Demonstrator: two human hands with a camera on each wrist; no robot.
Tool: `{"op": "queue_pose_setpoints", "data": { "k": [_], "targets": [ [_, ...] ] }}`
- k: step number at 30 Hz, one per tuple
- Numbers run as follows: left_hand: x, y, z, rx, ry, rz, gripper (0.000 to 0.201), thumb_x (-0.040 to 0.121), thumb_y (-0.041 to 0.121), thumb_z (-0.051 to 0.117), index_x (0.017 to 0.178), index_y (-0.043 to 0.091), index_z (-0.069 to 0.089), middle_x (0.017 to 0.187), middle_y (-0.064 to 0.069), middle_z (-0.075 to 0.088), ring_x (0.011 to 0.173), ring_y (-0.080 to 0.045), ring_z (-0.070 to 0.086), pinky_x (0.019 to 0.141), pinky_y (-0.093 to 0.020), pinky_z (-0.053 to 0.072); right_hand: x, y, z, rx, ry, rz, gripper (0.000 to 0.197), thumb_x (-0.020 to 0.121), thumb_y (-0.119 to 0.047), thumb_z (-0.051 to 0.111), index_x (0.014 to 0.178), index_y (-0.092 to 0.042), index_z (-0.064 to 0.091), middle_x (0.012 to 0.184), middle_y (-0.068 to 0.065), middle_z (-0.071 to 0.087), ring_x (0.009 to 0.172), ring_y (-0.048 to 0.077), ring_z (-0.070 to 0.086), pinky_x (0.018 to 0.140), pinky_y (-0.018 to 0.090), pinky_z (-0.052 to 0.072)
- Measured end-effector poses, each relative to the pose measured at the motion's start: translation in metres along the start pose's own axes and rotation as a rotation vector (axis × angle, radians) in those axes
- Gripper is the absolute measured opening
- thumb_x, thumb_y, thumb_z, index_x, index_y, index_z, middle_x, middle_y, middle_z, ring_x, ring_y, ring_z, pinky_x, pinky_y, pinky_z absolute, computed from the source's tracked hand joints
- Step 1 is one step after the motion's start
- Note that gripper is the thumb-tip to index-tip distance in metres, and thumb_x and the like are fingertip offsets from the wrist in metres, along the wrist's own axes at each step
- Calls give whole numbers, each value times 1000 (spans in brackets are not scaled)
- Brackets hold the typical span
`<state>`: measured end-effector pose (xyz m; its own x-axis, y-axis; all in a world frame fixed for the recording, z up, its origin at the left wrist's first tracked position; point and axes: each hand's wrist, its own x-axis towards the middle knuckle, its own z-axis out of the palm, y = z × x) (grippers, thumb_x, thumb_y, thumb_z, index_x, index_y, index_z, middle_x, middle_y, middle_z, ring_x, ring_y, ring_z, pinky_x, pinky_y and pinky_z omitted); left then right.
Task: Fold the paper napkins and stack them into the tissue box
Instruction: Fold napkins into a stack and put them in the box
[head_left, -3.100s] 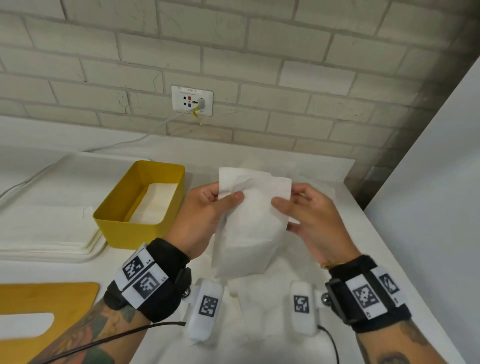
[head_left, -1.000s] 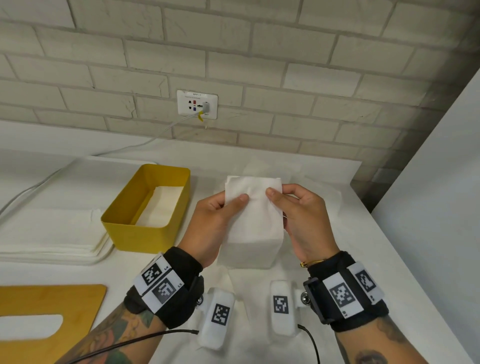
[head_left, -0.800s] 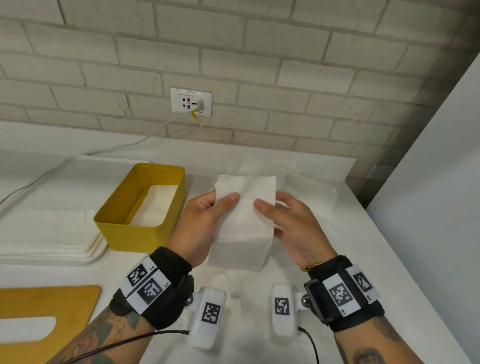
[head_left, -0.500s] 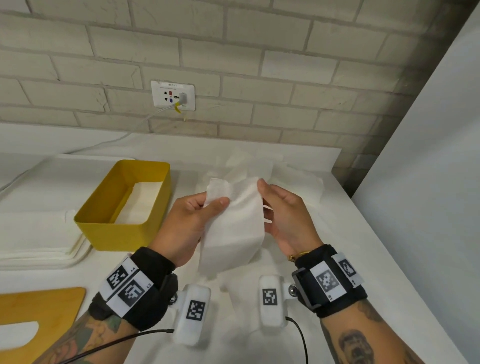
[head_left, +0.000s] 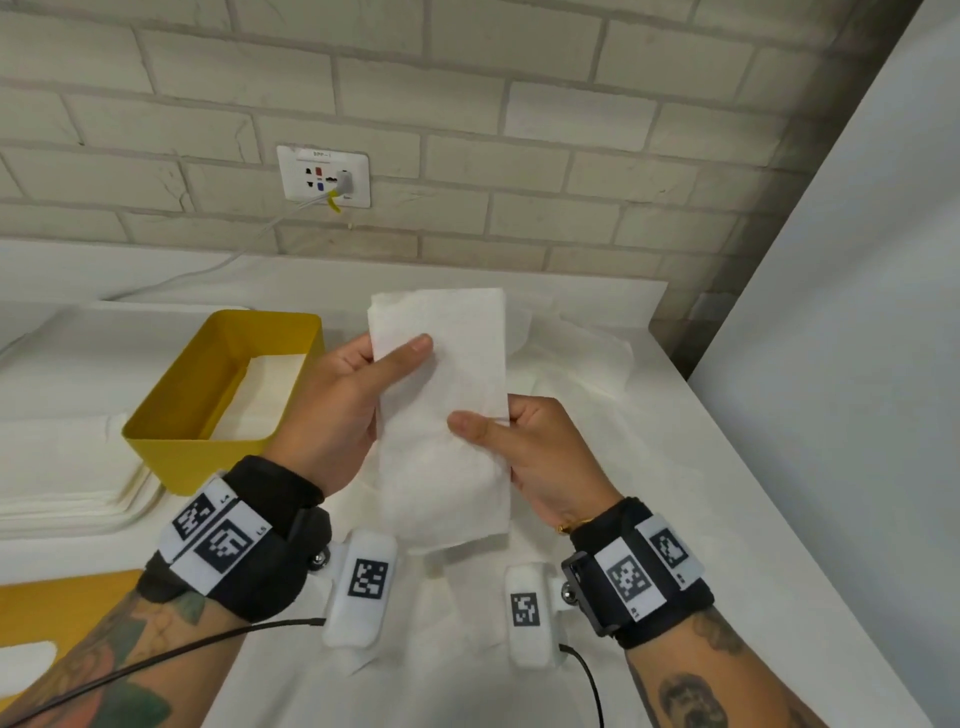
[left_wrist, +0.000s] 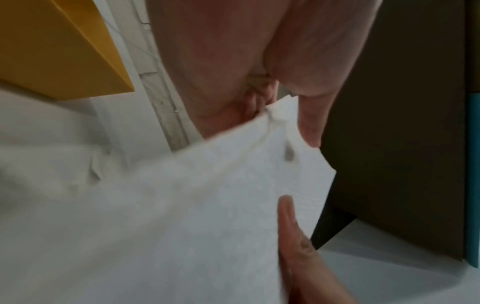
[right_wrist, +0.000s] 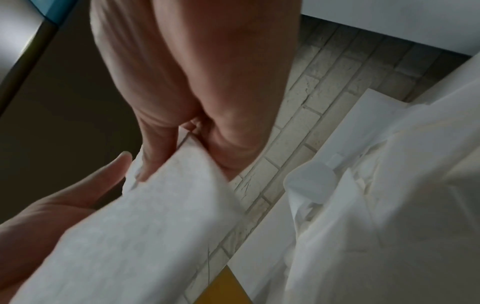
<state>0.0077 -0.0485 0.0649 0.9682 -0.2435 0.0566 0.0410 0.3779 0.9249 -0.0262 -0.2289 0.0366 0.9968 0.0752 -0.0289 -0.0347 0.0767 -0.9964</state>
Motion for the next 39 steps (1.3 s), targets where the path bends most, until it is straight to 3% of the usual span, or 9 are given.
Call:
{"op": "queue_pose_setpoints", "data": {
  "k": [5, 10, 14, 18, 21, 25, 29, 34, 39],
  "targets": [
    [2, -3, 0, -7, 24, -35, 26, 91, 20, 65, 111, 6, 72, 106, -12, 78, 94, -27, 76, 74, -35, 63, -4, 10, 5, -111, -88, 77, 53, 85, -40, 77, 108, 7, 71, 113, 23, 73, 106, 41, 70, 97, 61, 53],
    [9, 1, -33, -57, 133, -13, 21, 92, 22, 65, 109, 12, 72, 99, -5, 78, 86, -20, 76, 73, -34, 63, -30, 29, -21, -212, -310, 275, 23, 103, -26, 57, 108, -9, 70, 106, 12, 77, 91, 27, 76, 86, 34, 61],
    [-1, -8, -49, -37, 149, -45, 19, 91, 21, 64, 105, 14, 75, 102, -5, 79, 89, -19, 77, 76, -34, 64, -22, 20, -77, -357, 147, 259, 16, 96, -18, 69, 100, -4, 74, 89, 13, 77, 74, 24, 75, 81, 42, 63],
    [-8, -22, -45, -41, 153, -105, 25, 87, 22, 67, 108, 13, 74, 104, -8, 79, 87, -20, 77, 70, -32, 63, 1, 21, -115, -652, 465, 305, 40, 87, -42, 76, 91, -1, 73, 77, 7, 71, 63, 13, 63, 61, 26, 55],
    [-10, -28, -38, -38, 143, -132, 33, 86, 24, 67, 116, 11, 71, 107, -9, 78, 89, -22, 77, 67, -31, 62, 21, 37, -113, -815, 397, 414, 52, 77, -61, 76, 90, -11, 72, 105, 6, 67, 105, 21, 59, 95, 34, 50],
    [-10, -30, -36, -23, 138, -157, 36, 84, 27, 69, 117, 13, 71, 110, -10, 77, 93, -24, 76, 69, -33, 63, 33, 33, -94, -688, 439, 160, 19, 85, -31, 80, 88, -15, 70, 102, 3, 68, 99, 19, 62, 80, 19, 45],
    [-11, -29, -43, -13, 162, -172, 40, 85, 27, 68, 121, 11, 70, 113, -12, 77, 94, -25, 76, 72, -34, 63, 31, -4, -92, -787, 416, -131, 15, 90, -26, 75, 81, -20, 65, 89, -5, 65, 77, -2, 58, 68, 5, 39],
    [-9, -34, -42, -48, 189, -196, 42, 85, 26, 69, 123, 8, 69, 117, -15, 75, 101, -30, 74, 87, -42, 56, 8, -65, -77, -461, 194, -234, 13, 89, -15, 75, 91, -19, 63, 82, 22, 72, 69, 20, 61, 69, 30, 49],
    [-5, -41, -24, -82, 160, -227, 30, 96, 19, 62, 122, 4, 69, 108, -14, 77, 91, -26, 76, 70, -33, 61, -10, -93, -46, 268, -134, -352, 43, 81, -10, 65, 118, -32, 69, 91, 5, 74, 80, 16, 71, 67, 29, 60]
  ]
}}
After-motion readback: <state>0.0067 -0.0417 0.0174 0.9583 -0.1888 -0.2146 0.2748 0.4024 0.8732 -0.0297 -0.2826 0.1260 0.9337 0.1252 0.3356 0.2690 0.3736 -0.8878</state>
